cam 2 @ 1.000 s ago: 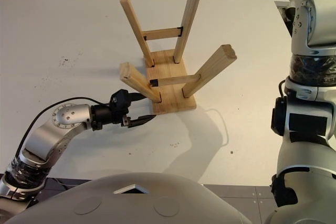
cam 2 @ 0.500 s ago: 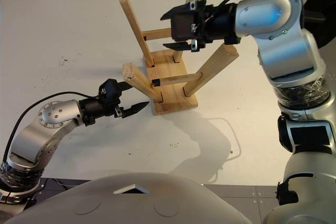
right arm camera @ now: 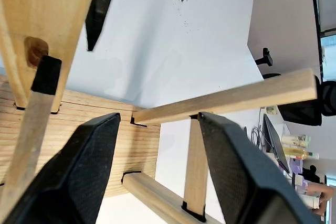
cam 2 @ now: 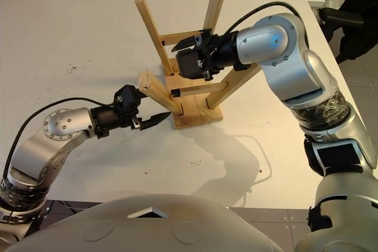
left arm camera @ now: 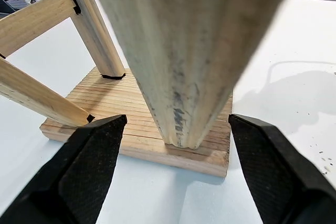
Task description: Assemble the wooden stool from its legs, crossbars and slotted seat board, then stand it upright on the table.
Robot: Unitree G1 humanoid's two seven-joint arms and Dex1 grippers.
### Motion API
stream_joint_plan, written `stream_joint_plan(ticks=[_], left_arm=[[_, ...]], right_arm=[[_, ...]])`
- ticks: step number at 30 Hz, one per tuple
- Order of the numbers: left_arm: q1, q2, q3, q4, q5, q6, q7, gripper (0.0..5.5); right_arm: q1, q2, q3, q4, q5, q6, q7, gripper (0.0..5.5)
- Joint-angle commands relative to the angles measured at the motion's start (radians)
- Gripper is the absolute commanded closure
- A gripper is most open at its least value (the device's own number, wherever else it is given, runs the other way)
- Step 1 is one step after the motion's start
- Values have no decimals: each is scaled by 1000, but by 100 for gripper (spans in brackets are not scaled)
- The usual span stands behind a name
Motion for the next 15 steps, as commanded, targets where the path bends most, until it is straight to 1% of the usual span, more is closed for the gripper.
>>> stream_joint_plan(ticks=[1, 7, 15], left_arm=[[-31, -7, -18, -6, 2, 35, 15, 187], [-67, -28, -20, 30, 11, 81, 48, 187], [-77, -56, -35, 22, 16, 99, 58, 187]], right_arm=[[59, -15, 22, -27, 1, -19, 41, 273], [109, -31, 19, -85, 39, -13, 98, 273], [98, -12, 12, -67, 33, -10, 89, 273]])
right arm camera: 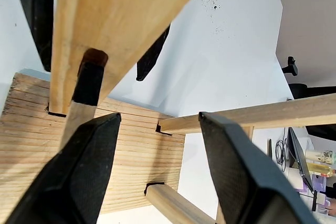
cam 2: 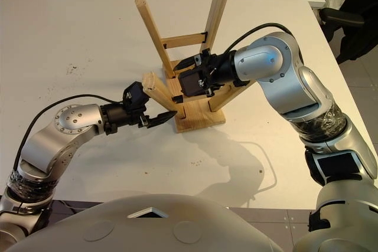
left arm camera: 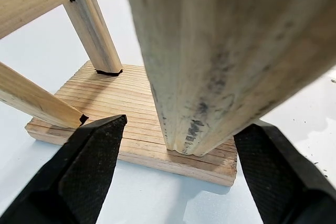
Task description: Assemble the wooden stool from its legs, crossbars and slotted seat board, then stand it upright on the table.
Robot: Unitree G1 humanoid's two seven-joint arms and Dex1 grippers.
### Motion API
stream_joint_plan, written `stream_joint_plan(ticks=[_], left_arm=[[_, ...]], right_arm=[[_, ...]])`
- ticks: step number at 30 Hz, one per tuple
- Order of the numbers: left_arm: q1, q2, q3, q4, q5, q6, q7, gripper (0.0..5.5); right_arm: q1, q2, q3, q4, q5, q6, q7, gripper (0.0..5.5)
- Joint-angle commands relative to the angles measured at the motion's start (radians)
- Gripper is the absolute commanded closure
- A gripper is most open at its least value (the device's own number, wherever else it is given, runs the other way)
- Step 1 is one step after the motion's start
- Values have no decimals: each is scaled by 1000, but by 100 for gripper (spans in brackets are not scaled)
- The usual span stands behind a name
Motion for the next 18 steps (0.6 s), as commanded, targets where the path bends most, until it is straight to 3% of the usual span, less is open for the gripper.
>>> stream_joint_plan(ticks=[1, 4, 9, 14, 18], left_arm=[[-14, -7, -10, -11, 24, 0, 33, 187], [-10, -5, -26, -24, 25, -5, 27, 187], [-2, 3, -40, -13, 38, -19, 26, 187], [21, 16, -24, -11, 42, -31, 25, 187], [118, 58, 37, -105, 2, -114, -32, 187]], right_arm=[[23, 15, 19, 16, 20, -3, 29, 273], [-34, 91, -31, 47, 41, 44, -40, 273], [-179, 224, -228, 63, 243, 284, -134, 273], [-226, 204, -344, 115, 286, 362, -227, 273], [-155, 142, -491, 214, 278, 346, -332, 273]])
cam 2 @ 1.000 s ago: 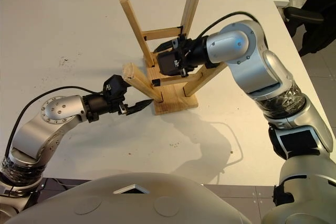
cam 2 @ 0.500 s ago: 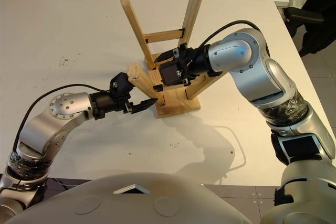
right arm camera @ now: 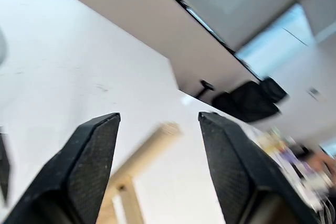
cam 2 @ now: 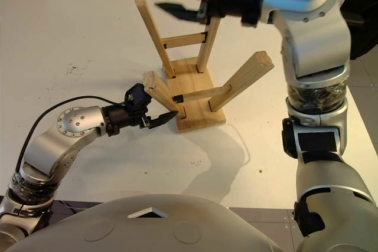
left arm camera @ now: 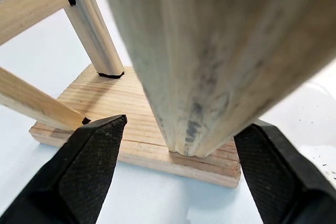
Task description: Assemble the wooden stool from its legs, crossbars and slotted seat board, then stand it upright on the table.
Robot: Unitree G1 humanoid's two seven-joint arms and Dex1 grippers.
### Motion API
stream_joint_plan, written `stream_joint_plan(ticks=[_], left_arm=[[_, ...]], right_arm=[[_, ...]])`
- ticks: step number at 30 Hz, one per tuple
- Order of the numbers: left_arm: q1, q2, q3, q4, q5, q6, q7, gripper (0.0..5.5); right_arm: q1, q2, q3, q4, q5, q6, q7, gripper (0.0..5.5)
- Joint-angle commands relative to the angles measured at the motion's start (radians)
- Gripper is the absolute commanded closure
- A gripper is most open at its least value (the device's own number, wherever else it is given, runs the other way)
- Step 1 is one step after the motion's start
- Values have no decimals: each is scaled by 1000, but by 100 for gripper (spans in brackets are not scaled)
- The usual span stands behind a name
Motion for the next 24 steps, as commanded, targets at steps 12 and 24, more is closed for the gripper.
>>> stream_joint_plan(ticks=[12, 24], left_arm=[[451, -279, 294, -193, 54, -284, 375, 187], [260, -372, -173, -266, 504, -120, 566, 187]], right_arm=[[771, 114, -441, -60, -62, -193, -489, 273], [1010, 200, 16, -547, -66, -46, -521, 273]])
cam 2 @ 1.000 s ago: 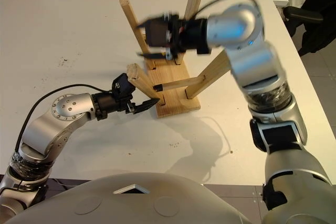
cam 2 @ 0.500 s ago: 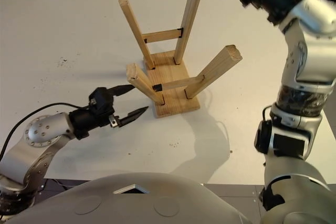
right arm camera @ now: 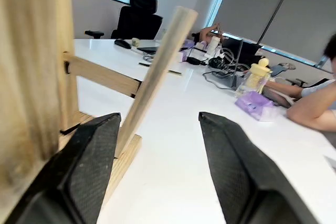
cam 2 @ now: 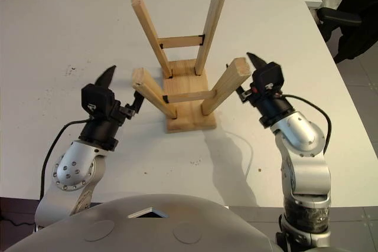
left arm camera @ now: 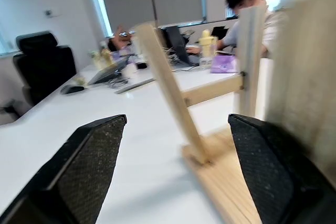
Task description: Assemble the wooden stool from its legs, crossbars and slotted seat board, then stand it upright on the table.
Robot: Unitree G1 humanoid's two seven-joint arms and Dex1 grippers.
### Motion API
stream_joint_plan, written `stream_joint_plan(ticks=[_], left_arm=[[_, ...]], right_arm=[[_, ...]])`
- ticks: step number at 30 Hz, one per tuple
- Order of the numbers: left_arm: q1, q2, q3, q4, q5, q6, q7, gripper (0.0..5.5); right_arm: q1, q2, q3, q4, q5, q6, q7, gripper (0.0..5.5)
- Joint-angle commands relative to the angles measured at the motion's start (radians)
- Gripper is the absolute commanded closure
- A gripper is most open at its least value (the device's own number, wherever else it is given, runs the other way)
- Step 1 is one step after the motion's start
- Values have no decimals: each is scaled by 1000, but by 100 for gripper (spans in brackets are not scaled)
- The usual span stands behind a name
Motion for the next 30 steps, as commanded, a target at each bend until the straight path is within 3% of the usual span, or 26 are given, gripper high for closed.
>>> stream_joint_plan(ticks=[1, 5, 8, 13, 19, 21, 24, 26, 28, 30], left_arm=[[-104, -9, -111, 26, 25, 94, -52, 187], [-65, -12, -60, 71, 9, 106, -67, 187], [-64, -8, 85, 160, -40, 55, -83, 187], [-94, 13, 323, 252, -108, -17, -95, 187], [-11, -2, 403, 204, -84, -89, -59, 187], [-22, -6, 349, 180, -82, -100, -75, 187], [-89, -17, 135, 158, -67, -71, -132, 187], [-174, -39, -18, 182, -34, -28, -158, 187], [-227, -43, -99, 201, -9, 9, -184, 187], [-236, -31, -102, 210, 5, 30, -202, 187]], right_arm=[[-33, 2, 204, -37, -48, 37, 0, 273], [-70, 27, 245, 46, -131, 33, -64, 273], [-100, 50, 231, 111, -166, 12, -112, 273], [-169, 49, 74, 199, -180, -7, -194, 273], [-186, 31, -78, 211, -188, 10, -261, 273], [-172, 53, -13, 141, -170, 77, -240, 273], [-187, 94, 253, -4, -167, 243, -204, 273], [-260, 185, 393, -20, -165, 360, -233, 273], [-306, 252, 449, 5, -179, 422, -270, 273], [-313, 272, 442, 41, -195, 441, -292, 273]])
